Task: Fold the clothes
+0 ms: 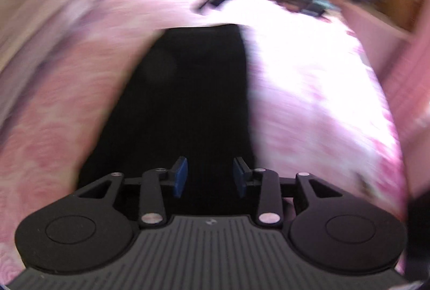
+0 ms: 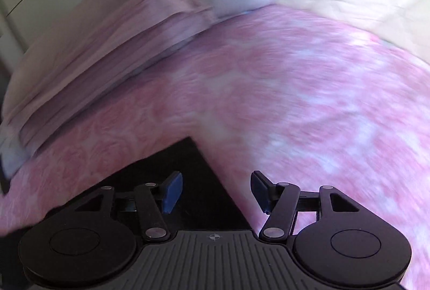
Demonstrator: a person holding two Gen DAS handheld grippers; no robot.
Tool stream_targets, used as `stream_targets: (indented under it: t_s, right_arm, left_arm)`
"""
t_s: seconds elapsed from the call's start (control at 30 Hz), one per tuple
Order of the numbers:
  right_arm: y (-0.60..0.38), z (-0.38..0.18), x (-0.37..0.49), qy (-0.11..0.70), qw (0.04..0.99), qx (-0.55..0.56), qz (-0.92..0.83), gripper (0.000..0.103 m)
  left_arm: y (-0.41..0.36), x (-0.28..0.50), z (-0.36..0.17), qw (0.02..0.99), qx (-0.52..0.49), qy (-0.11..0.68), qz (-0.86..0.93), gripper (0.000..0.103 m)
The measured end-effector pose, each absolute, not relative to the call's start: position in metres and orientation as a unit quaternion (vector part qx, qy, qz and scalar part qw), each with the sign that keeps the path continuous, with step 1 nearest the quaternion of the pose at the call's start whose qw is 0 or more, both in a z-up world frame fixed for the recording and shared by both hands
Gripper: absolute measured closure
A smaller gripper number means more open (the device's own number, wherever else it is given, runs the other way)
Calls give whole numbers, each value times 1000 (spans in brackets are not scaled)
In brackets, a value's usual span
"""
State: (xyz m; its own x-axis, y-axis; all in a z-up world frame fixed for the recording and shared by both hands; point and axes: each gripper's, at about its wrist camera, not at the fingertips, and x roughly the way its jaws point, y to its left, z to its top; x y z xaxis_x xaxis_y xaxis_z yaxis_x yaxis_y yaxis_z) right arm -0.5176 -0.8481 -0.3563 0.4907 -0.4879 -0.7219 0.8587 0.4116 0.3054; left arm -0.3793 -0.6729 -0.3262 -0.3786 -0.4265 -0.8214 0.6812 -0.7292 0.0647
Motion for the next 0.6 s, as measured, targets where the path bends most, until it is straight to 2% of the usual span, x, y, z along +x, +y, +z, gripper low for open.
stream_targets:
  t_s: [0.1, 0.23, 0.27, 0.3, 0.33, 0.4, 0.5, 0.6]
  right_arm:
    - [-876, -375, -483, 326, 823, 298, -358, 43]
    - [-911, -412, -461, 366, 827, 297, -306, 44]
    - [-917, -418, -459, 368, 826, 307, -296, 54]
    - [-920, -419, -460, 369, 823, 315, -295, 69]
    - [-923, -421, -460, 369, 820, 322, -294, 86]
    - [-924, -414, -458, 370, 818, 319, -304, 99]
    - [-927, -394, -458, 351, 828, 304, -315, 99]
    - [-938, -399, -446, 355, 834, 288, -311, 99]
  left_arm:
    - [-734, -363, -349, 393, 441, 187, -785, 63]
    - [-781, -338, -381, 403, 455, 247, -755, 63]
    - [-784, -334, -387, 399, 456, 261, -751, 65]
    - [-787, -331, -393, 396, 457, 275, -748, 74]
    - [-787, -329, -396, 395, 460, 282, -744, 101]
    - [-783, -325, -386, 408, 456, 266, -745, 103]
    - [-786, -314, -373, 435, 442, 249, -744, 103]
    - [-800, -306, -378, 451, 443, 247, -734, 103]
